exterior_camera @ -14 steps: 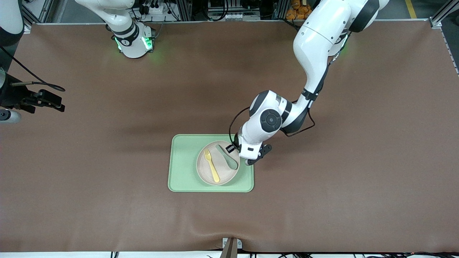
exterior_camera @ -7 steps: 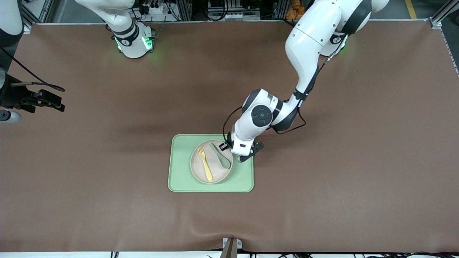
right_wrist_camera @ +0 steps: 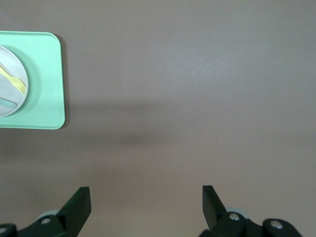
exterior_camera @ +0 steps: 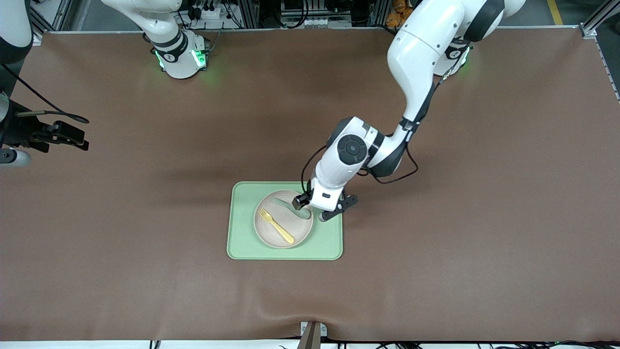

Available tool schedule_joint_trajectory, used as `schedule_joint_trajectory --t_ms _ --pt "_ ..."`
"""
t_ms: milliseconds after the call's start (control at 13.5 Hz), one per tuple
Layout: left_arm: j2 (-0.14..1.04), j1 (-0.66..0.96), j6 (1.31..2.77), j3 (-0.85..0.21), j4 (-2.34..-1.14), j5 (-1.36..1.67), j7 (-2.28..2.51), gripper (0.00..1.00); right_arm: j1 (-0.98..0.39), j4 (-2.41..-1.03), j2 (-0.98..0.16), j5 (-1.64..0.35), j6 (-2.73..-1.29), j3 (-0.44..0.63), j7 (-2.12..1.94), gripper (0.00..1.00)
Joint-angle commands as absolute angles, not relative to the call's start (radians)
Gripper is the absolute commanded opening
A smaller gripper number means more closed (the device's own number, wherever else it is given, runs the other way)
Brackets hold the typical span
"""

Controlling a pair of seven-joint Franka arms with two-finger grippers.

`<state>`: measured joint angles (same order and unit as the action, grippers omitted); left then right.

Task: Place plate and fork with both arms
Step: 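Release the plate and withdraw the left gripper while the right gripper approaches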

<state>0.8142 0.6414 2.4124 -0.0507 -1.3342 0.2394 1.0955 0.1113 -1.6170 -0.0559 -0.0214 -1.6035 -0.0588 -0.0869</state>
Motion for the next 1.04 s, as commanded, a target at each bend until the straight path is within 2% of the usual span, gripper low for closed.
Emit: schedule_joint_trajectory --t_ms 0,296,592,962 --pt "0.707 0.579 2.275 -0.051 -1.353 0.207 1.095 1.0 0.114 -1.615 -0.054 -0.035 -1.591 -0.075 -0.097 1.0" --pt "0.611 0.461 2.094 -0.052 -1.353 0.132 1.091 1.0 0.057 -1.585 -0.072 -0.058 -1.597 -0.075 -0.101 1.0" --pt "0.517 0.332 1.956 -0.052 -1.353 0.11 0.945 1.0 -0.032 -1.513 -0.171 -0.057 -1.608 -0.077 -0.075 1.0" --pt "0.408 0.152 1.761 -0.054 -1.353 0.11 0.634 1.0 -0.138 -1.48 -0.303 -0.078 -1.775 -0.077 0.128 1.0"
